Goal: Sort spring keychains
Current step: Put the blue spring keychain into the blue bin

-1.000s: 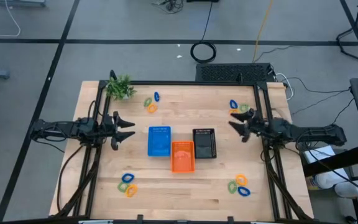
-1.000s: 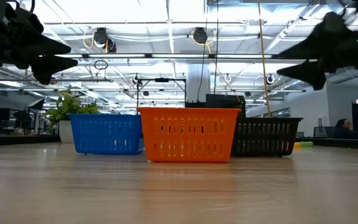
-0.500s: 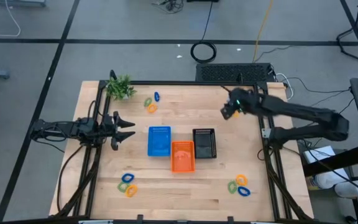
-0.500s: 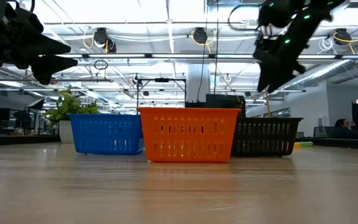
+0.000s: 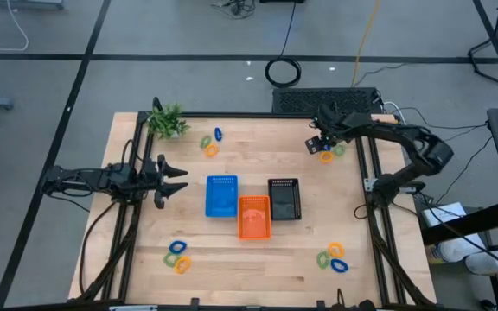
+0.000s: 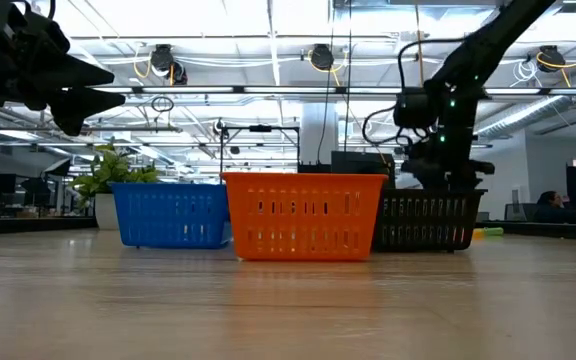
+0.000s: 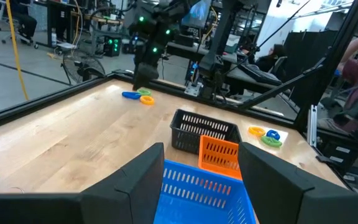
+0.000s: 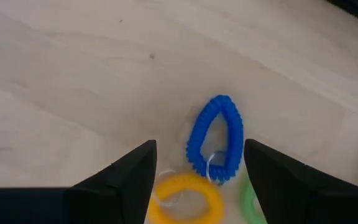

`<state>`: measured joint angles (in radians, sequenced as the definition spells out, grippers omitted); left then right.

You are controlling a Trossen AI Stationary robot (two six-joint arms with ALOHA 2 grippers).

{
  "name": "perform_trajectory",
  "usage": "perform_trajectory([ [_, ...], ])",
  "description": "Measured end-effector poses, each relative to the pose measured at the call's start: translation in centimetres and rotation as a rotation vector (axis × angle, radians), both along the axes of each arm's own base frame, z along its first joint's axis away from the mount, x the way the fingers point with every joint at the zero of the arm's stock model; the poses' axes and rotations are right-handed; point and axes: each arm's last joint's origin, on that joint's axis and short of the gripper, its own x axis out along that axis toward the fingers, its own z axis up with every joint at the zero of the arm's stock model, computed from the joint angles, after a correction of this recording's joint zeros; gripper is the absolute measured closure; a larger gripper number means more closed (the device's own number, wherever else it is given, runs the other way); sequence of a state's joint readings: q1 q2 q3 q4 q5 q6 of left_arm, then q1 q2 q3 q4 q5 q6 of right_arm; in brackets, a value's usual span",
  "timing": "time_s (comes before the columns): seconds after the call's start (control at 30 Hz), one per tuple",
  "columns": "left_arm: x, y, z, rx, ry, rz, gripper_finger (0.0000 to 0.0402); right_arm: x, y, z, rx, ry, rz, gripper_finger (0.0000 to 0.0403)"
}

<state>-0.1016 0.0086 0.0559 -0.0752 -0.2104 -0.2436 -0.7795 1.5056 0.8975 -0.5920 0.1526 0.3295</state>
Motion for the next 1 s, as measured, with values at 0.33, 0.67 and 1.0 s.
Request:
perform_trajectory([
  [0.33, 0.0, 0.0, 0.0, 0.000, -0.001, 0.000, 0.0188, 0.1, 0.0, -1.5, -0.002, -0.004, 0.001, 0.0174],
  [0.67, 0.0, 0.0, 0.0, 0.000, -0.002, 0.001, 0.0188, -0.7, 1.0, -3.7, 0.019, -0.057, 0.010, 0.0179],
  [1.0, 0.0, 0.0, 0.1, 0.000, -0.001, 0.000, 0.0188, -0.7, 1.0, -3.9, 0.004, -0.064, 0.015, 0.0181],
])
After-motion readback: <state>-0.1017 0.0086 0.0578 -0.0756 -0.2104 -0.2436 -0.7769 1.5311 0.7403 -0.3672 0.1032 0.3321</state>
